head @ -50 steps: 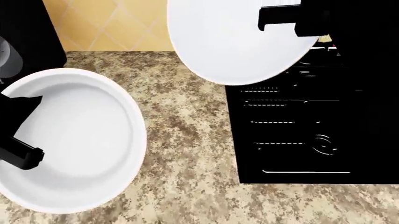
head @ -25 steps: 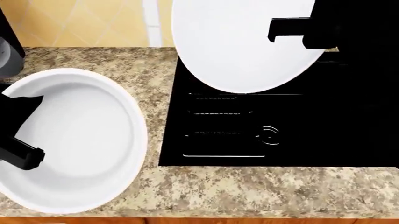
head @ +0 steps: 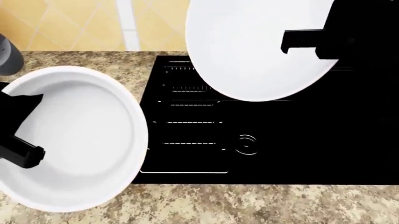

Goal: Stack the bowls in the sink.

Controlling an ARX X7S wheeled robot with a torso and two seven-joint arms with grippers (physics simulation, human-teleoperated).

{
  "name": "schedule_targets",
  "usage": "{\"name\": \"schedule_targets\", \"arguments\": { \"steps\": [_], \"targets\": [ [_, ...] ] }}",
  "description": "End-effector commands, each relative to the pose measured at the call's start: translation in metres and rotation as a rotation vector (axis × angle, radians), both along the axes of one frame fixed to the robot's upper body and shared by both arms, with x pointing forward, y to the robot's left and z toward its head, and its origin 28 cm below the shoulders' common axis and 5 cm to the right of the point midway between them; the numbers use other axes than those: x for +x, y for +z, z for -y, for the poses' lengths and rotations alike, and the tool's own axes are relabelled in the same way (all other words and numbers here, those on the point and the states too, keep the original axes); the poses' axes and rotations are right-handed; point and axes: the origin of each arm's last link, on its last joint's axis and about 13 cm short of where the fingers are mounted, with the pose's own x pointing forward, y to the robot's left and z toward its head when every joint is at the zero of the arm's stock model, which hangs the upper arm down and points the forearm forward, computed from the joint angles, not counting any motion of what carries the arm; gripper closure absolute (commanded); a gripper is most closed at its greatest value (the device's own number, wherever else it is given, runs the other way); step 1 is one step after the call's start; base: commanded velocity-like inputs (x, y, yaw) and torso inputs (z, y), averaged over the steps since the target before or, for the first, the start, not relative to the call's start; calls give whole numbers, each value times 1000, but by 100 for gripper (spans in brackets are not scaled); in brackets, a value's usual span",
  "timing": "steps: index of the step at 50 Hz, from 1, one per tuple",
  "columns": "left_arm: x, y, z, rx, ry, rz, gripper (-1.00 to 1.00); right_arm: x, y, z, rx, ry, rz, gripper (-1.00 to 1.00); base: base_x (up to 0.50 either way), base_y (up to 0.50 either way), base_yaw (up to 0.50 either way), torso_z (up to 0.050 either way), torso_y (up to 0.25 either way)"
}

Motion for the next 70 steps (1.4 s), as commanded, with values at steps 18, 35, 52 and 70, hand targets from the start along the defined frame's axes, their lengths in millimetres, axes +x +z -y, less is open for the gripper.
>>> {"name": "schedule_targets", "arguments": {
  "steps": [18, 35, 52, 70],
  "targets": [
    [-2, 6, 0, 2, 23, 53, 100, -20, 0, 28, 13, -106, 24, 100, 0, 0, 0, 1, 1],
    [-2, 6, -1, 2, 27, 55, 100, -36, -4, 55, 75, -231, 32, 100, 0, 0, 0, 1, 1],
    [-1, 8, -1, -6, 40, 72, 100, -44, -4, 68, 111, -321, 38, 100, 0, 0, 0, 0, 1],
    [2, 12, -3, -31, 87, 108, 100, -37, -7, 71, 119, -362, 17, 100, 79, 0, 0, 1, 1]
  ]
}}
